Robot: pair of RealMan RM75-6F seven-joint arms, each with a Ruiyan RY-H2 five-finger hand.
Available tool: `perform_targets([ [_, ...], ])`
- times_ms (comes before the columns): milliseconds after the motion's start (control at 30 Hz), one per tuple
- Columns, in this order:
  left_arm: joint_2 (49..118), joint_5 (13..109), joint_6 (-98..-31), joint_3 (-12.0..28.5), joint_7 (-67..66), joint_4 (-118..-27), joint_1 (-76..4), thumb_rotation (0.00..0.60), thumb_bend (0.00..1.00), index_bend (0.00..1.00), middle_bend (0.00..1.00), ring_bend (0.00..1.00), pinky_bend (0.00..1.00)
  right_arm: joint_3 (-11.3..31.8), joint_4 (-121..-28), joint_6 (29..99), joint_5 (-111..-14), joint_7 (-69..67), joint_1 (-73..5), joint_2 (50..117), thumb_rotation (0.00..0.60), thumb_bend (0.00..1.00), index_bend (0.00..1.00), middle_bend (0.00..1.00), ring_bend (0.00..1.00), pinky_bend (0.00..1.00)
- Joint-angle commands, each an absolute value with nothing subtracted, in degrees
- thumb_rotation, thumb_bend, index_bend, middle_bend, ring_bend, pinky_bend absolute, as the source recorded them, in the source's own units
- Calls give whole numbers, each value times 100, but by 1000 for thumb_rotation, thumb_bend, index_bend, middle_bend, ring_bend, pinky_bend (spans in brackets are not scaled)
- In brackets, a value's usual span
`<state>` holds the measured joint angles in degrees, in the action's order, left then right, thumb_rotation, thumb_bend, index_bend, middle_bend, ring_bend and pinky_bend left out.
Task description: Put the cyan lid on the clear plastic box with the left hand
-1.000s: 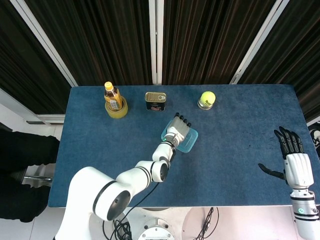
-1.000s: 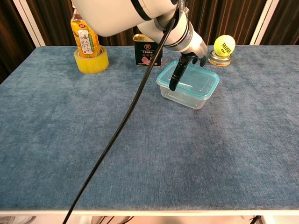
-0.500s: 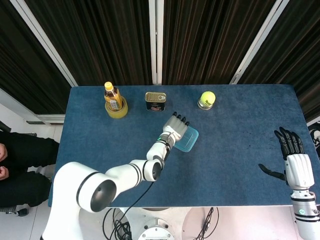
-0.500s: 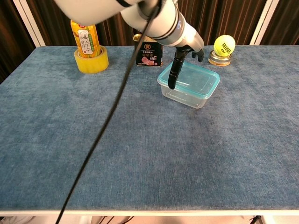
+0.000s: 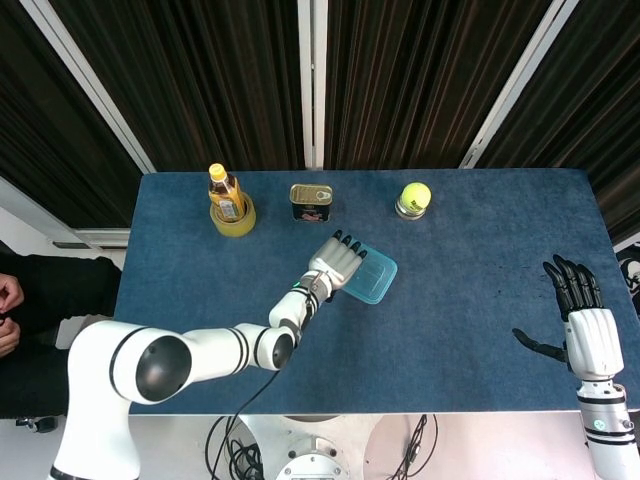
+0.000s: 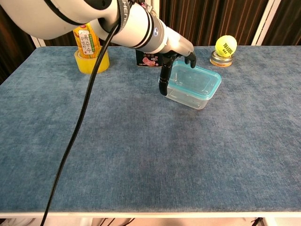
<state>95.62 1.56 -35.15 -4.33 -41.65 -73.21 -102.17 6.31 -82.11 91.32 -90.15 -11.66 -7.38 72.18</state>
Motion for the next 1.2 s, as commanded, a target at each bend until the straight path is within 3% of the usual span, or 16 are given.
perform_targets([
  [33,9609,121,-3491,-457,-4204,-7282,-10213,600,0,109,52,0,41,630,-8211,9123,-9010,-1165,-740,7222,600,23,0,0,0,0],
  [667,9874,-26,-3375,-490,-4319,-6975,-10139,600,0,108,57,0,43,638,-8208,9124,-9006,-1164,-740,7215,600,23,0,0,0,0],
  [1200,8940,1802,-4609,-248,-3680,-8810,-9186,600,0,119,80,0,44,613,-8237,9206,-9108,-1129,-730,7214,600,23,0,0,0,0],
])
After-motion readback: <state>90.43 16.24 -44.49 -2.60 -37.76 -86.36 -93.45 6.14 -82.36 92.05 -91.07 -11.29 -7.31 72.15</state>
